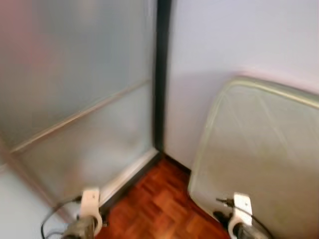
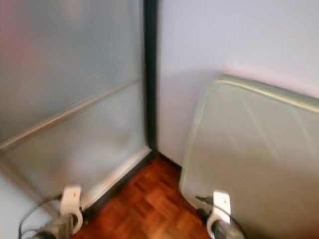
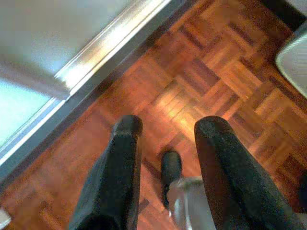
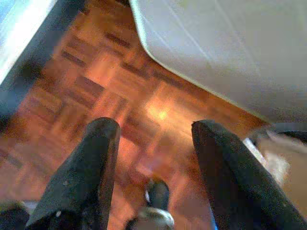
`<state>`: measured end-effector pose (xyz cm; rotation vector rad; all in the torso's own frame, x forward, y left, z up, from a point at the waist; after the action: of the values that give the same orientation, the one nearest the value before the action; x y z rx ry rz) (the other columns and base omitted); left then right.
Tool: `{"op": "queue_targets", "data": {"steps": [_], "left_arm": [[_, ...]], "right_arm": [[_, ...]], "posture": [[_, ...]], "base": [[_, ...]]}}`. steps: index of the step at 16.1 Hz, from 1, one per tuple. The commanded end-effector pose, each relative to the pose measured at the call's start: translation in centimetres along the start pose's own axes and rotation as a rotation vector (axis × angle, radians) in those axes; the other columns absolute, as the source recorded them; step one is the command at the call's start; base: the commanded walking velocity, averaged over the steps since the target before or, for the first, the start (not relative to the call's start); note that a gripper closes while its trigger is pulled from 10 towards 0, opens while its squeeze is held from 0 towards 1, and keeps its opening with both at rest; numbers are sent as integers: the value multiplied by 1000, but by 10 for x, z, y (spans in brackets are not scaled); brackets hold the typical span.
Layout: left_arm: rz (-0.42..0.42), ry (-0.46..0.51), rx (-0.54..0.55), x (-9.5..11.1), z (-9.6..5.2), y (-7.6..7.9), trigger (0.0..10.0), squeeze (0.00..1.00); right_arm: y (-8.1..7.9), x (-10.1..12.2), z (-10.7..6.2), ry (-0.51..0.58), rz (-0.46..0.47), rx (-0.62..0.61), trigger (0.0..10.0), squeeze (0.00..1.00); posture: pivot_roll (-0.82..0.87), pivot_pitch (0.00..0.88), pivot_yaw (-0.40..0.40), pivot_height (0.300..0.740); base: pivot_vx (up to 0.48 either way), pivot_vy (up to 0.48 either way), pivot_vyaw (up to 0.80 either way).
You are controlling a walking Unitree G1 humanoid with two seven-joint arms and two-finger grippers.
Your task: Clean up the room
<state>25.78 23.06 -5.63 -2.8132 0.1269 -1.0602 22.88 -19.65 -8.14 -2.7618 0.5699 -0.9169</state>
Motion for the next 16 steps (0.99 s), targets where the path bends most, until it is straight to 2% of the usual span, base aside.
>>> {"op": "queue_targets", "data": {"steps": [1,7,12,16], "left_arm": [[7,5,-11,4,1,5,10000,0],[9,15,-15,5,1,4,10000,0],[48,10,-26,6,1,4,10000,0],[112,7,-37,5,0,-2,10000,0]], "right_arm": [[1,1,0,-3,-1,-3,10000,0],[1,1,0,-11,-4,-2,10000,0],[0,1,0,-11,0,-7,10000,0],[-8,-5,2,-7,43,0,10000,0]], "posture": [[48,0,-63,730],[47,0,-61,730],[43,0,-48,730],[44,0,23,730]], "base": [[0,0,-800],[0,0,-800],[0,0,-800],[0,0,-800]]}}
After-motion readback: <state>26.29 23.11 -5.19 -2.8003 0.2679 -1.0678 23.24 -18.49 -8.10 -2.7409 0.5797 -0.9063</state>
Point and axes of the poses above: a point about 5 cm out from each wrist's last joint towards the gripper, its own z axis pointing out of the wrist towards the gripper, its own x axis along the axis of the wrist's last joint, y = z × x, the point moved 2 cm from there along z, pointing out of the wrist towards the gripper, and after that the axes turned 12 degrees about z, right-handed, at the moved point
